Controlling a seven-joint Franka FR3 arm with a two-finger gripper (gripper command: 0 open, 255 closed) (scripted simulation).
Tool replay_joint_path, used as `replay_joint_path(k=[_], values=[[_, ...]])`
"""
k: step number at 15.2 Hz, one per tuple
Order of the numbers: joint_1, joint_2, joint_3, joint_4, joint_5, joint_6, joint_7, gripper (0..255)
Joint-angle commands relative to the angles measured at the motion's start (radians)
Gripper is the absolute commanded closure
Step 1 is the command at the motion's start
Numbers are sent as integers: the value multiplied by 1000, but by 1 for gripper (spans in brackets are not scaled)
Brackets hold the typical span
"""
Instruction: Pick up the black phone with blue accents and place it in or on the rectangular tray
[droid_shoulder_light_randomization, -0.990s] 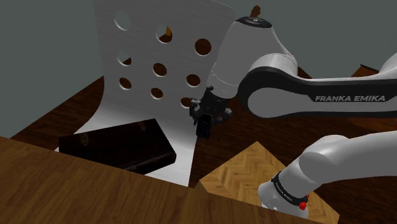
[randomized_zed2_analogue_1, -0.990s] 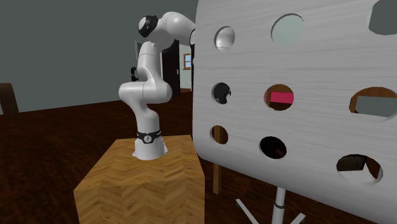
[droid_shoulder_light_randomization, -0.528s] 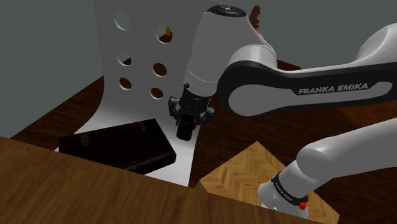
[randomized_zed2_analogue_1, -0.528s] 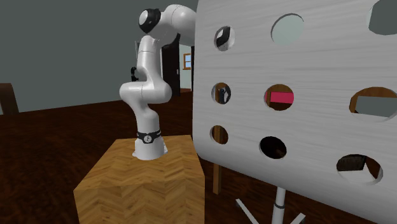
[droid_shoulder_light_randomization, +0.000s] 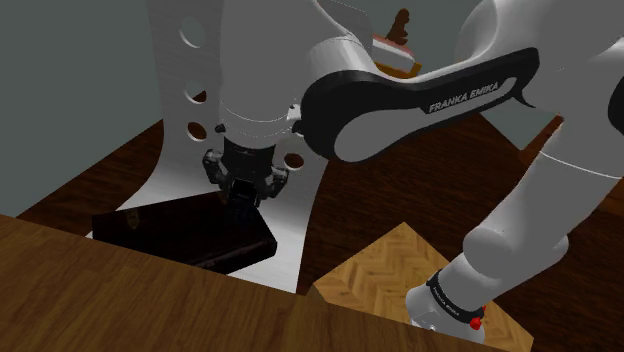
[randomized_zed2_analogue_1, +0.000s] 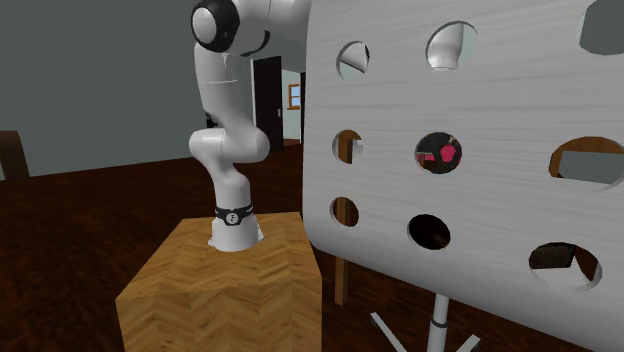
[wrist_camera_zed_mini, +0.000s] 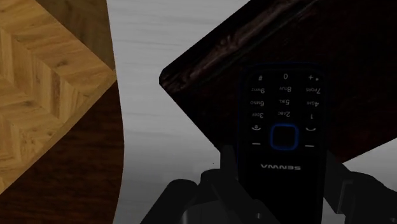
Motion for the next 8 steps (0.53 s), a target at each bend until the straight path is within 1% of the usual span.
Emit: replay_joint_path(k=[1, 2, 4, 5, 8], values=[[174, 146, -99, 112, -130, -64, 97, 255], [243, 191, -140, 166, -162, -91, 117, 255], [361, 280, -200, 280, -221, -146, 147, 255], [449, 347, -241, 378, -260, -189, 161, 255], [449, 357, -251, 351, -271, -158, 173, 255]])
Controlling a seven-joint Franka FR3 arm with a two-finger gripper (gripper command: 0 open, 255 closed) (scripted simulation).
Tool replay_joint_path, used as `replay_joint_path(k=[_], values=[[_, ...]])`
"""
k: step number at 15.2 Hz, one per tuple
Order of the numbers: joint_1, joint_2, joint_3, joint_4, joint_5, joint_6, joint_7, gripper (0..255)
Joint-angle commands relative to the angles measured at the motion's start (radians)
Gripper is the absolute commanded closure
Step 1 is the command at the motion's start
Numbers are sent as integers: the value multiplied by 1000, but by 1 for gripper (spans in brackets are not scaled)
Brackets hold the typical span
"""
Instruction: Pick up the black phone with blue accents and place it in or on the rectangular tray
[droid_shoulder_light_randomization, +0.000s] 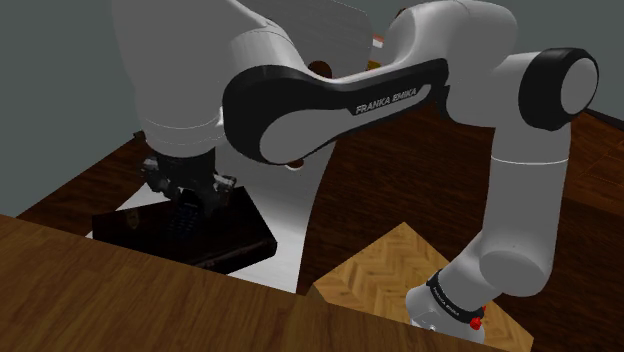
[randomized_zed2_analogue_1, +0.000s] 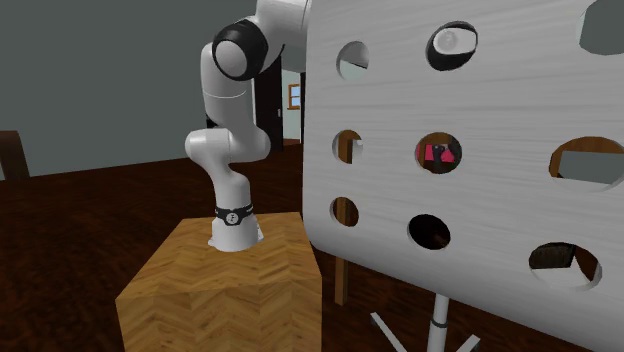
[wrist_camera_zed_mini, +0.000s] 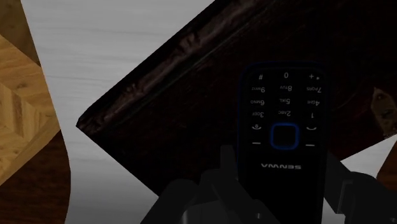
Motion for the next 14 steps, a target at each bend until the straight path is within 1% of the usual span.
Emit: replay_joint_path(k=[1, 10, 14], values=[[13, 18, -13, -2, -15, 13, 10, 255], [22, 61, -47, -64, -62, 97, 49, 255], [22, 61, -46, -64, -62, 96, 50, 255]])
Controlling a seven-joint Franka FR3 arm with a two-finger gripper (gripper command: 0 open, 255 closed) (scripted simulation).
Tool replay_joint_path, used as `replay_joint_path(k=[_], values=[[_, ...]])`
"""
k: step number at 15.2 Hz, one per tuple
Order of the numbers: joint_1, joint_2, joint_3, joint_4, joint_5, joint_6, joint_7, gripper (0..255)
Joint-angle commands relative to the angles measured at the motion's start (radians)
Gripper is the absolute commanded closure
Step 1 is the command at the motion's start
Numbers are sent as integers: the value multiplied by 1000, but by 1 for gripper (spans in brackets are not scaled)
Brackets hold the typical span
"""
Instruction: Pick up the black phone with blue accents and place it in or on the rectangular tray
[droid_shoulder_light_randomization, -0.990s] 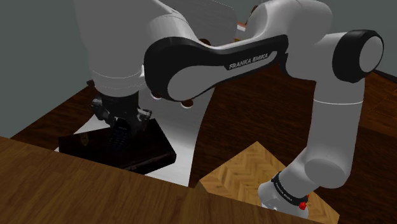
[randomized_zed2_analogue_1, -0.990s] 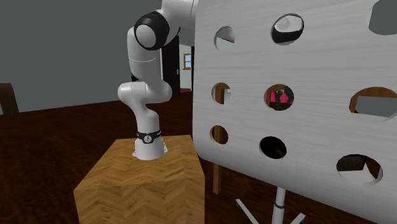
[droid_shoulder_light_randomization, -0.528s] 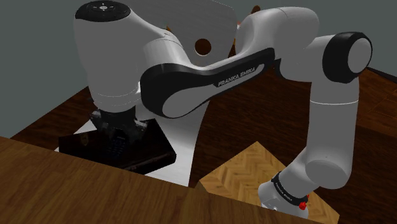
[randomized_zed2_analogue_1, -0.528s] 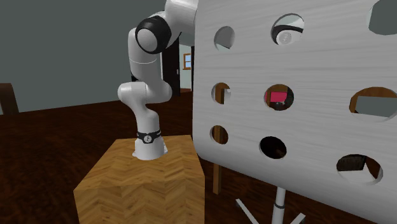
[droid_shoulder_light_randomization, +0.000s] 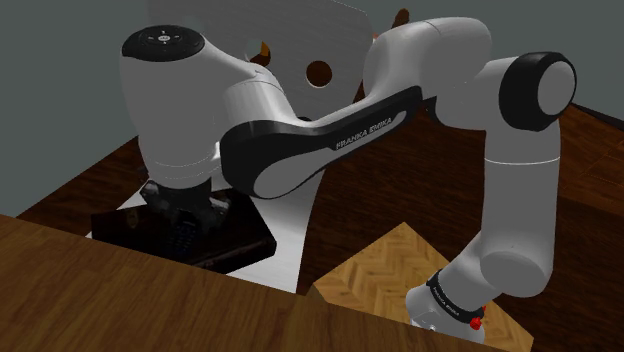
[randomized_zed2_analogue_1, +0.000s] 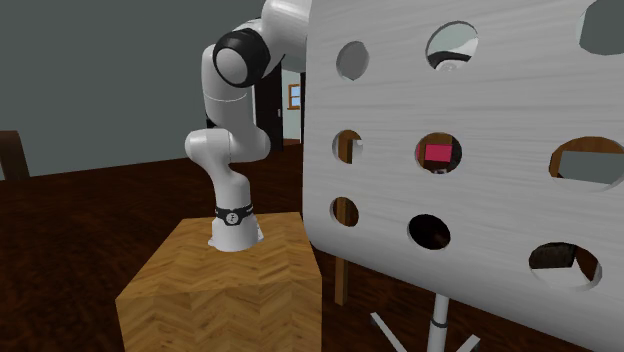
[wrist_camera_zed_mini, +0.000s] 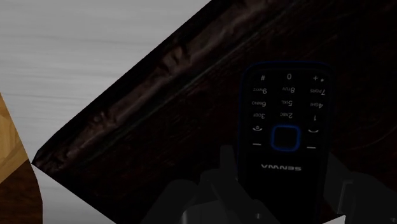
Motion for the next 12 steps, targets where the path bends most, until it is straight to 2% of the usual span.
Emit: replay_joint_path(k=[1, 4, 5, 10, 12], values=[[1, 6, -3, -5, -1, 2, 1, 255], [1, 7, -2, -5, -1, 2, 2, 255], [1, 7, -2, -2, -1, -1, 0, 0], [1, 7, -2, -5, -1, 2, 2, 0], [1, -17, 18, 29, 26, -45, -14, 0]])
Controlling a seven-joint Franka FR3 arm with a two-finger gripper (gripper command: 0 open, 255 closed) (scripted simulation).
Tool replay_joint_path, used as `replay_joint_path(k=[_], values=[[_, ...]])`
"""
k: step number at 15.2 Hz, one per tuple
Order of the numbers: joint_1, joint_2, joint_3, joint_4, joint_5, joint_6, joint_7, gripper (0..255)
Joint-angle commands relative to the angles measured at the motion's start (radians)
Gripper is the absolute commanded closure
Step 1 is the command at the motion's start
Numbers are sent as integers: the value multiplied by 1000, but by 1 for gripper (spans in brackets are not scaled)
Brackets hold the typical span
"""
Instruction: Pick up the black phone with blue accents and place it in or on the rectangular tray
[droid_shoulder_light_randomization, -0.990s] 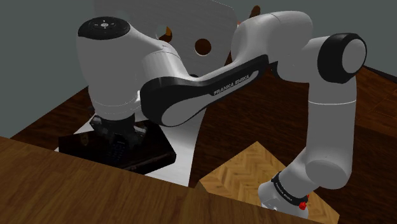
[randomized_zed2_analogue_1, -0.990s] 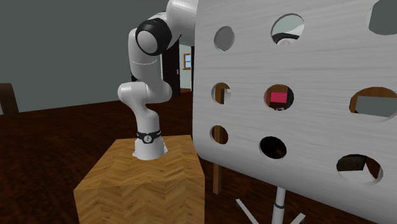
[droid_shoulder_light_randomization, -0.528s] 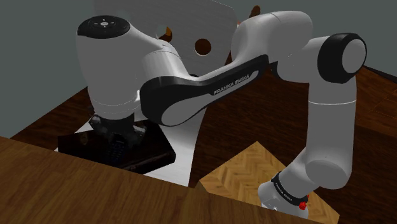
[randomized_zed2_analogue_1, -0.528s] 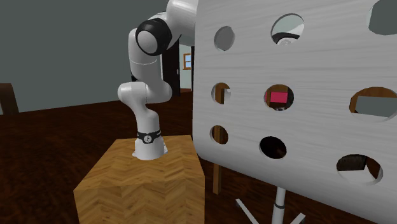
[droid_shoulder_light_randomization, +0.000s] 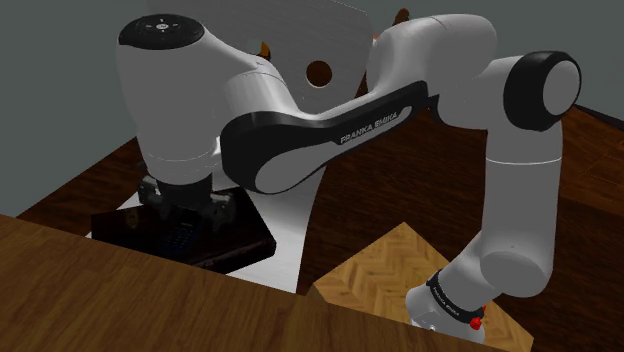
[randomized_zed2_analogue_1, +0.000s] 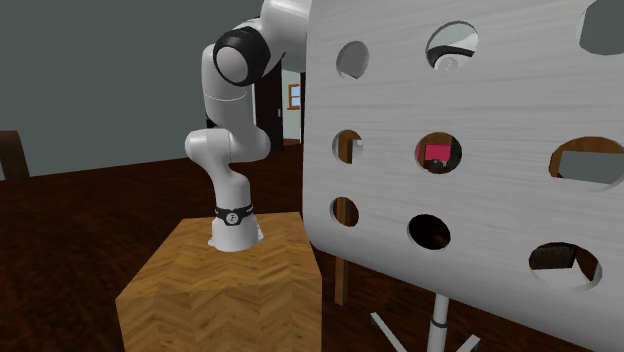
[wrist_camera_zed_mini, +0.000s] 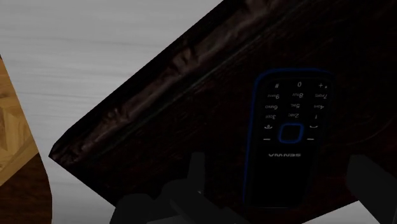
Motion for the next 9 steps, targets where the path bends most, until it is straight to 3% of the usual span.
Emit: replay_joint_path(k=[1, 9], values=[[6, -17, 15, 39, 21, -46, -15, 0], [8, -24, 21, 55, 30, -66, -21, 0]])
